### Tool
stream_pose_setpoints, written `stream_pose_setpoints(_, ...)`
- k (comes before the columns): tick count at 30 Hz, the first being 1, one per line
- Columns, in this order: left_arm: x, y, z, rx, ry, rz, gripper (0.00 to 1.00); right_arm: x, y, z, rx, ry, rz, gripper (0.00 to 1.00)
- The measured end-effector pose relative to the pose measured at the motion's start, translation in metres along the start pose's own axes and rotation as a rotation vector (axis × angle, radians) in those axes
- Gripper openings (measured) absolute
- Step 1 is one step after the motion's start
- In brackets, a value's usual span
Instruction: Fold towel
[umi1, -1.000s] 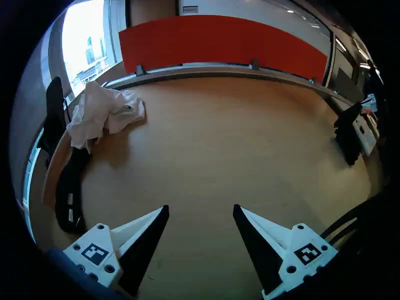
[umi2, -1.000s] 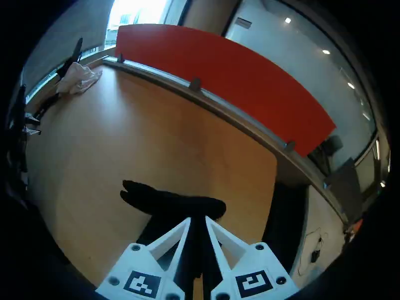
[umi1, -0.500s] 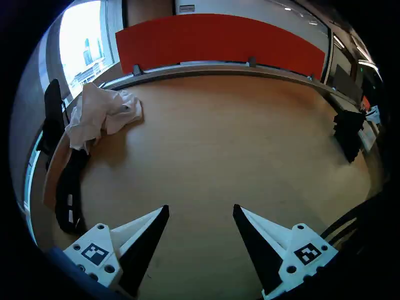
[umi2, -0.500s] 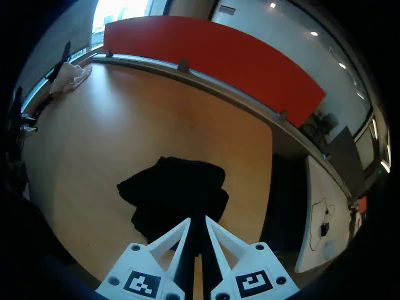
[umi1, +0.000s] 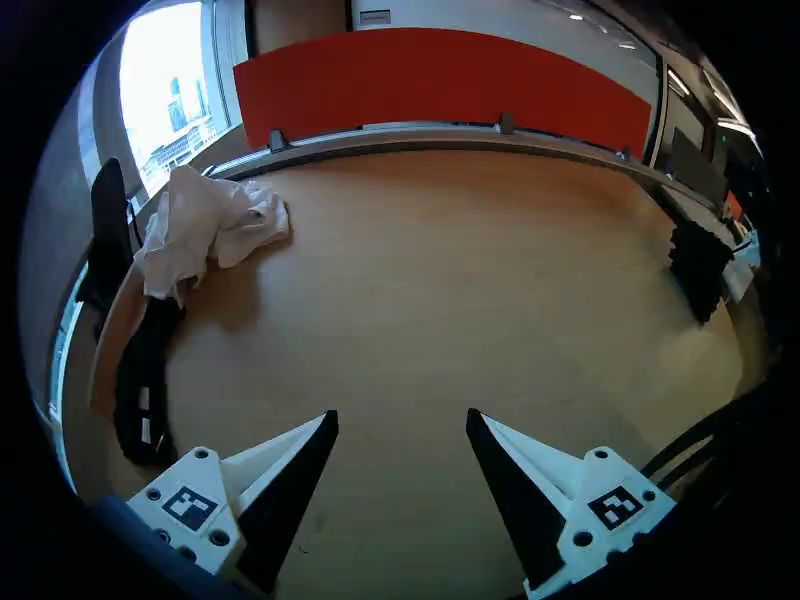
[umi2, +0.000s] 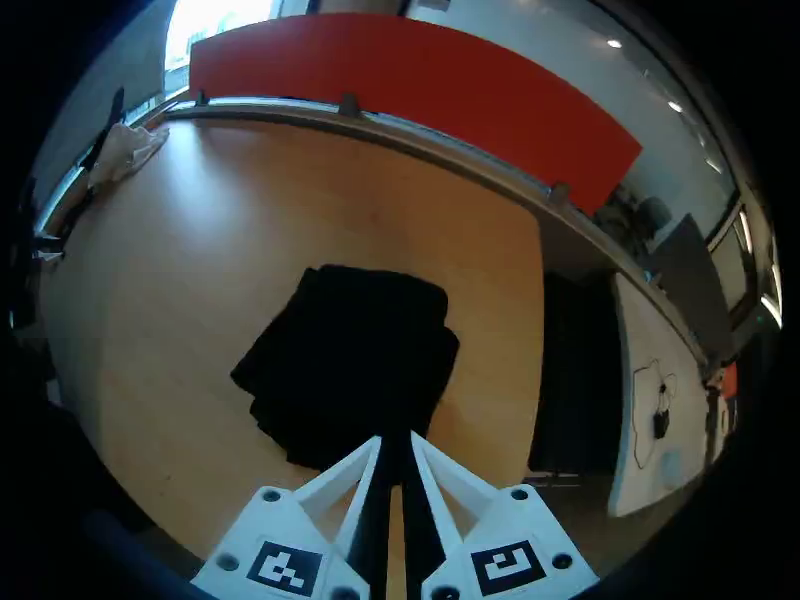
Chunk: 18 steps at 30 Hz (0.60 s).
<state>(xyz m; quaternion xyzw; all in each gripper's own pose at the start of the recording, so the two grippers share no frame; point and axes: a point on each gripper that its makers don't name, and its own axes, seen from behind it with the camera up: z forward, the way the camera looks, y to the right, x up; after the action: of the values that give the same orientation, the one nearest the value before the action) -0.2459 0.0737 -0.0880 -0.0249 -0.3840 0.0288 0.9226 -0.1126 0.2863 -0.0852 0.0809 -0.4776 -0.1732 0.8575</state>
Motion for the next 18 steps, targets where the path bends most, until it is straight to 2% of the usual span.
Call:
stream_pose_setpoints(9, -0.001, -0.002, -0.001, 0.006, -0.003, 0.003, 0.95, -0.033, -0.005, 0.017, 0.001, -0.044, 0.083, 0.05)
stream_pose_setpoints(18, -0.001, -0.002, -0.001, 0.009, -0.006, 0.006, 0.95, -0.053, -0.008, 0.027, -0.003, -0.08, 0.116, 0.05)
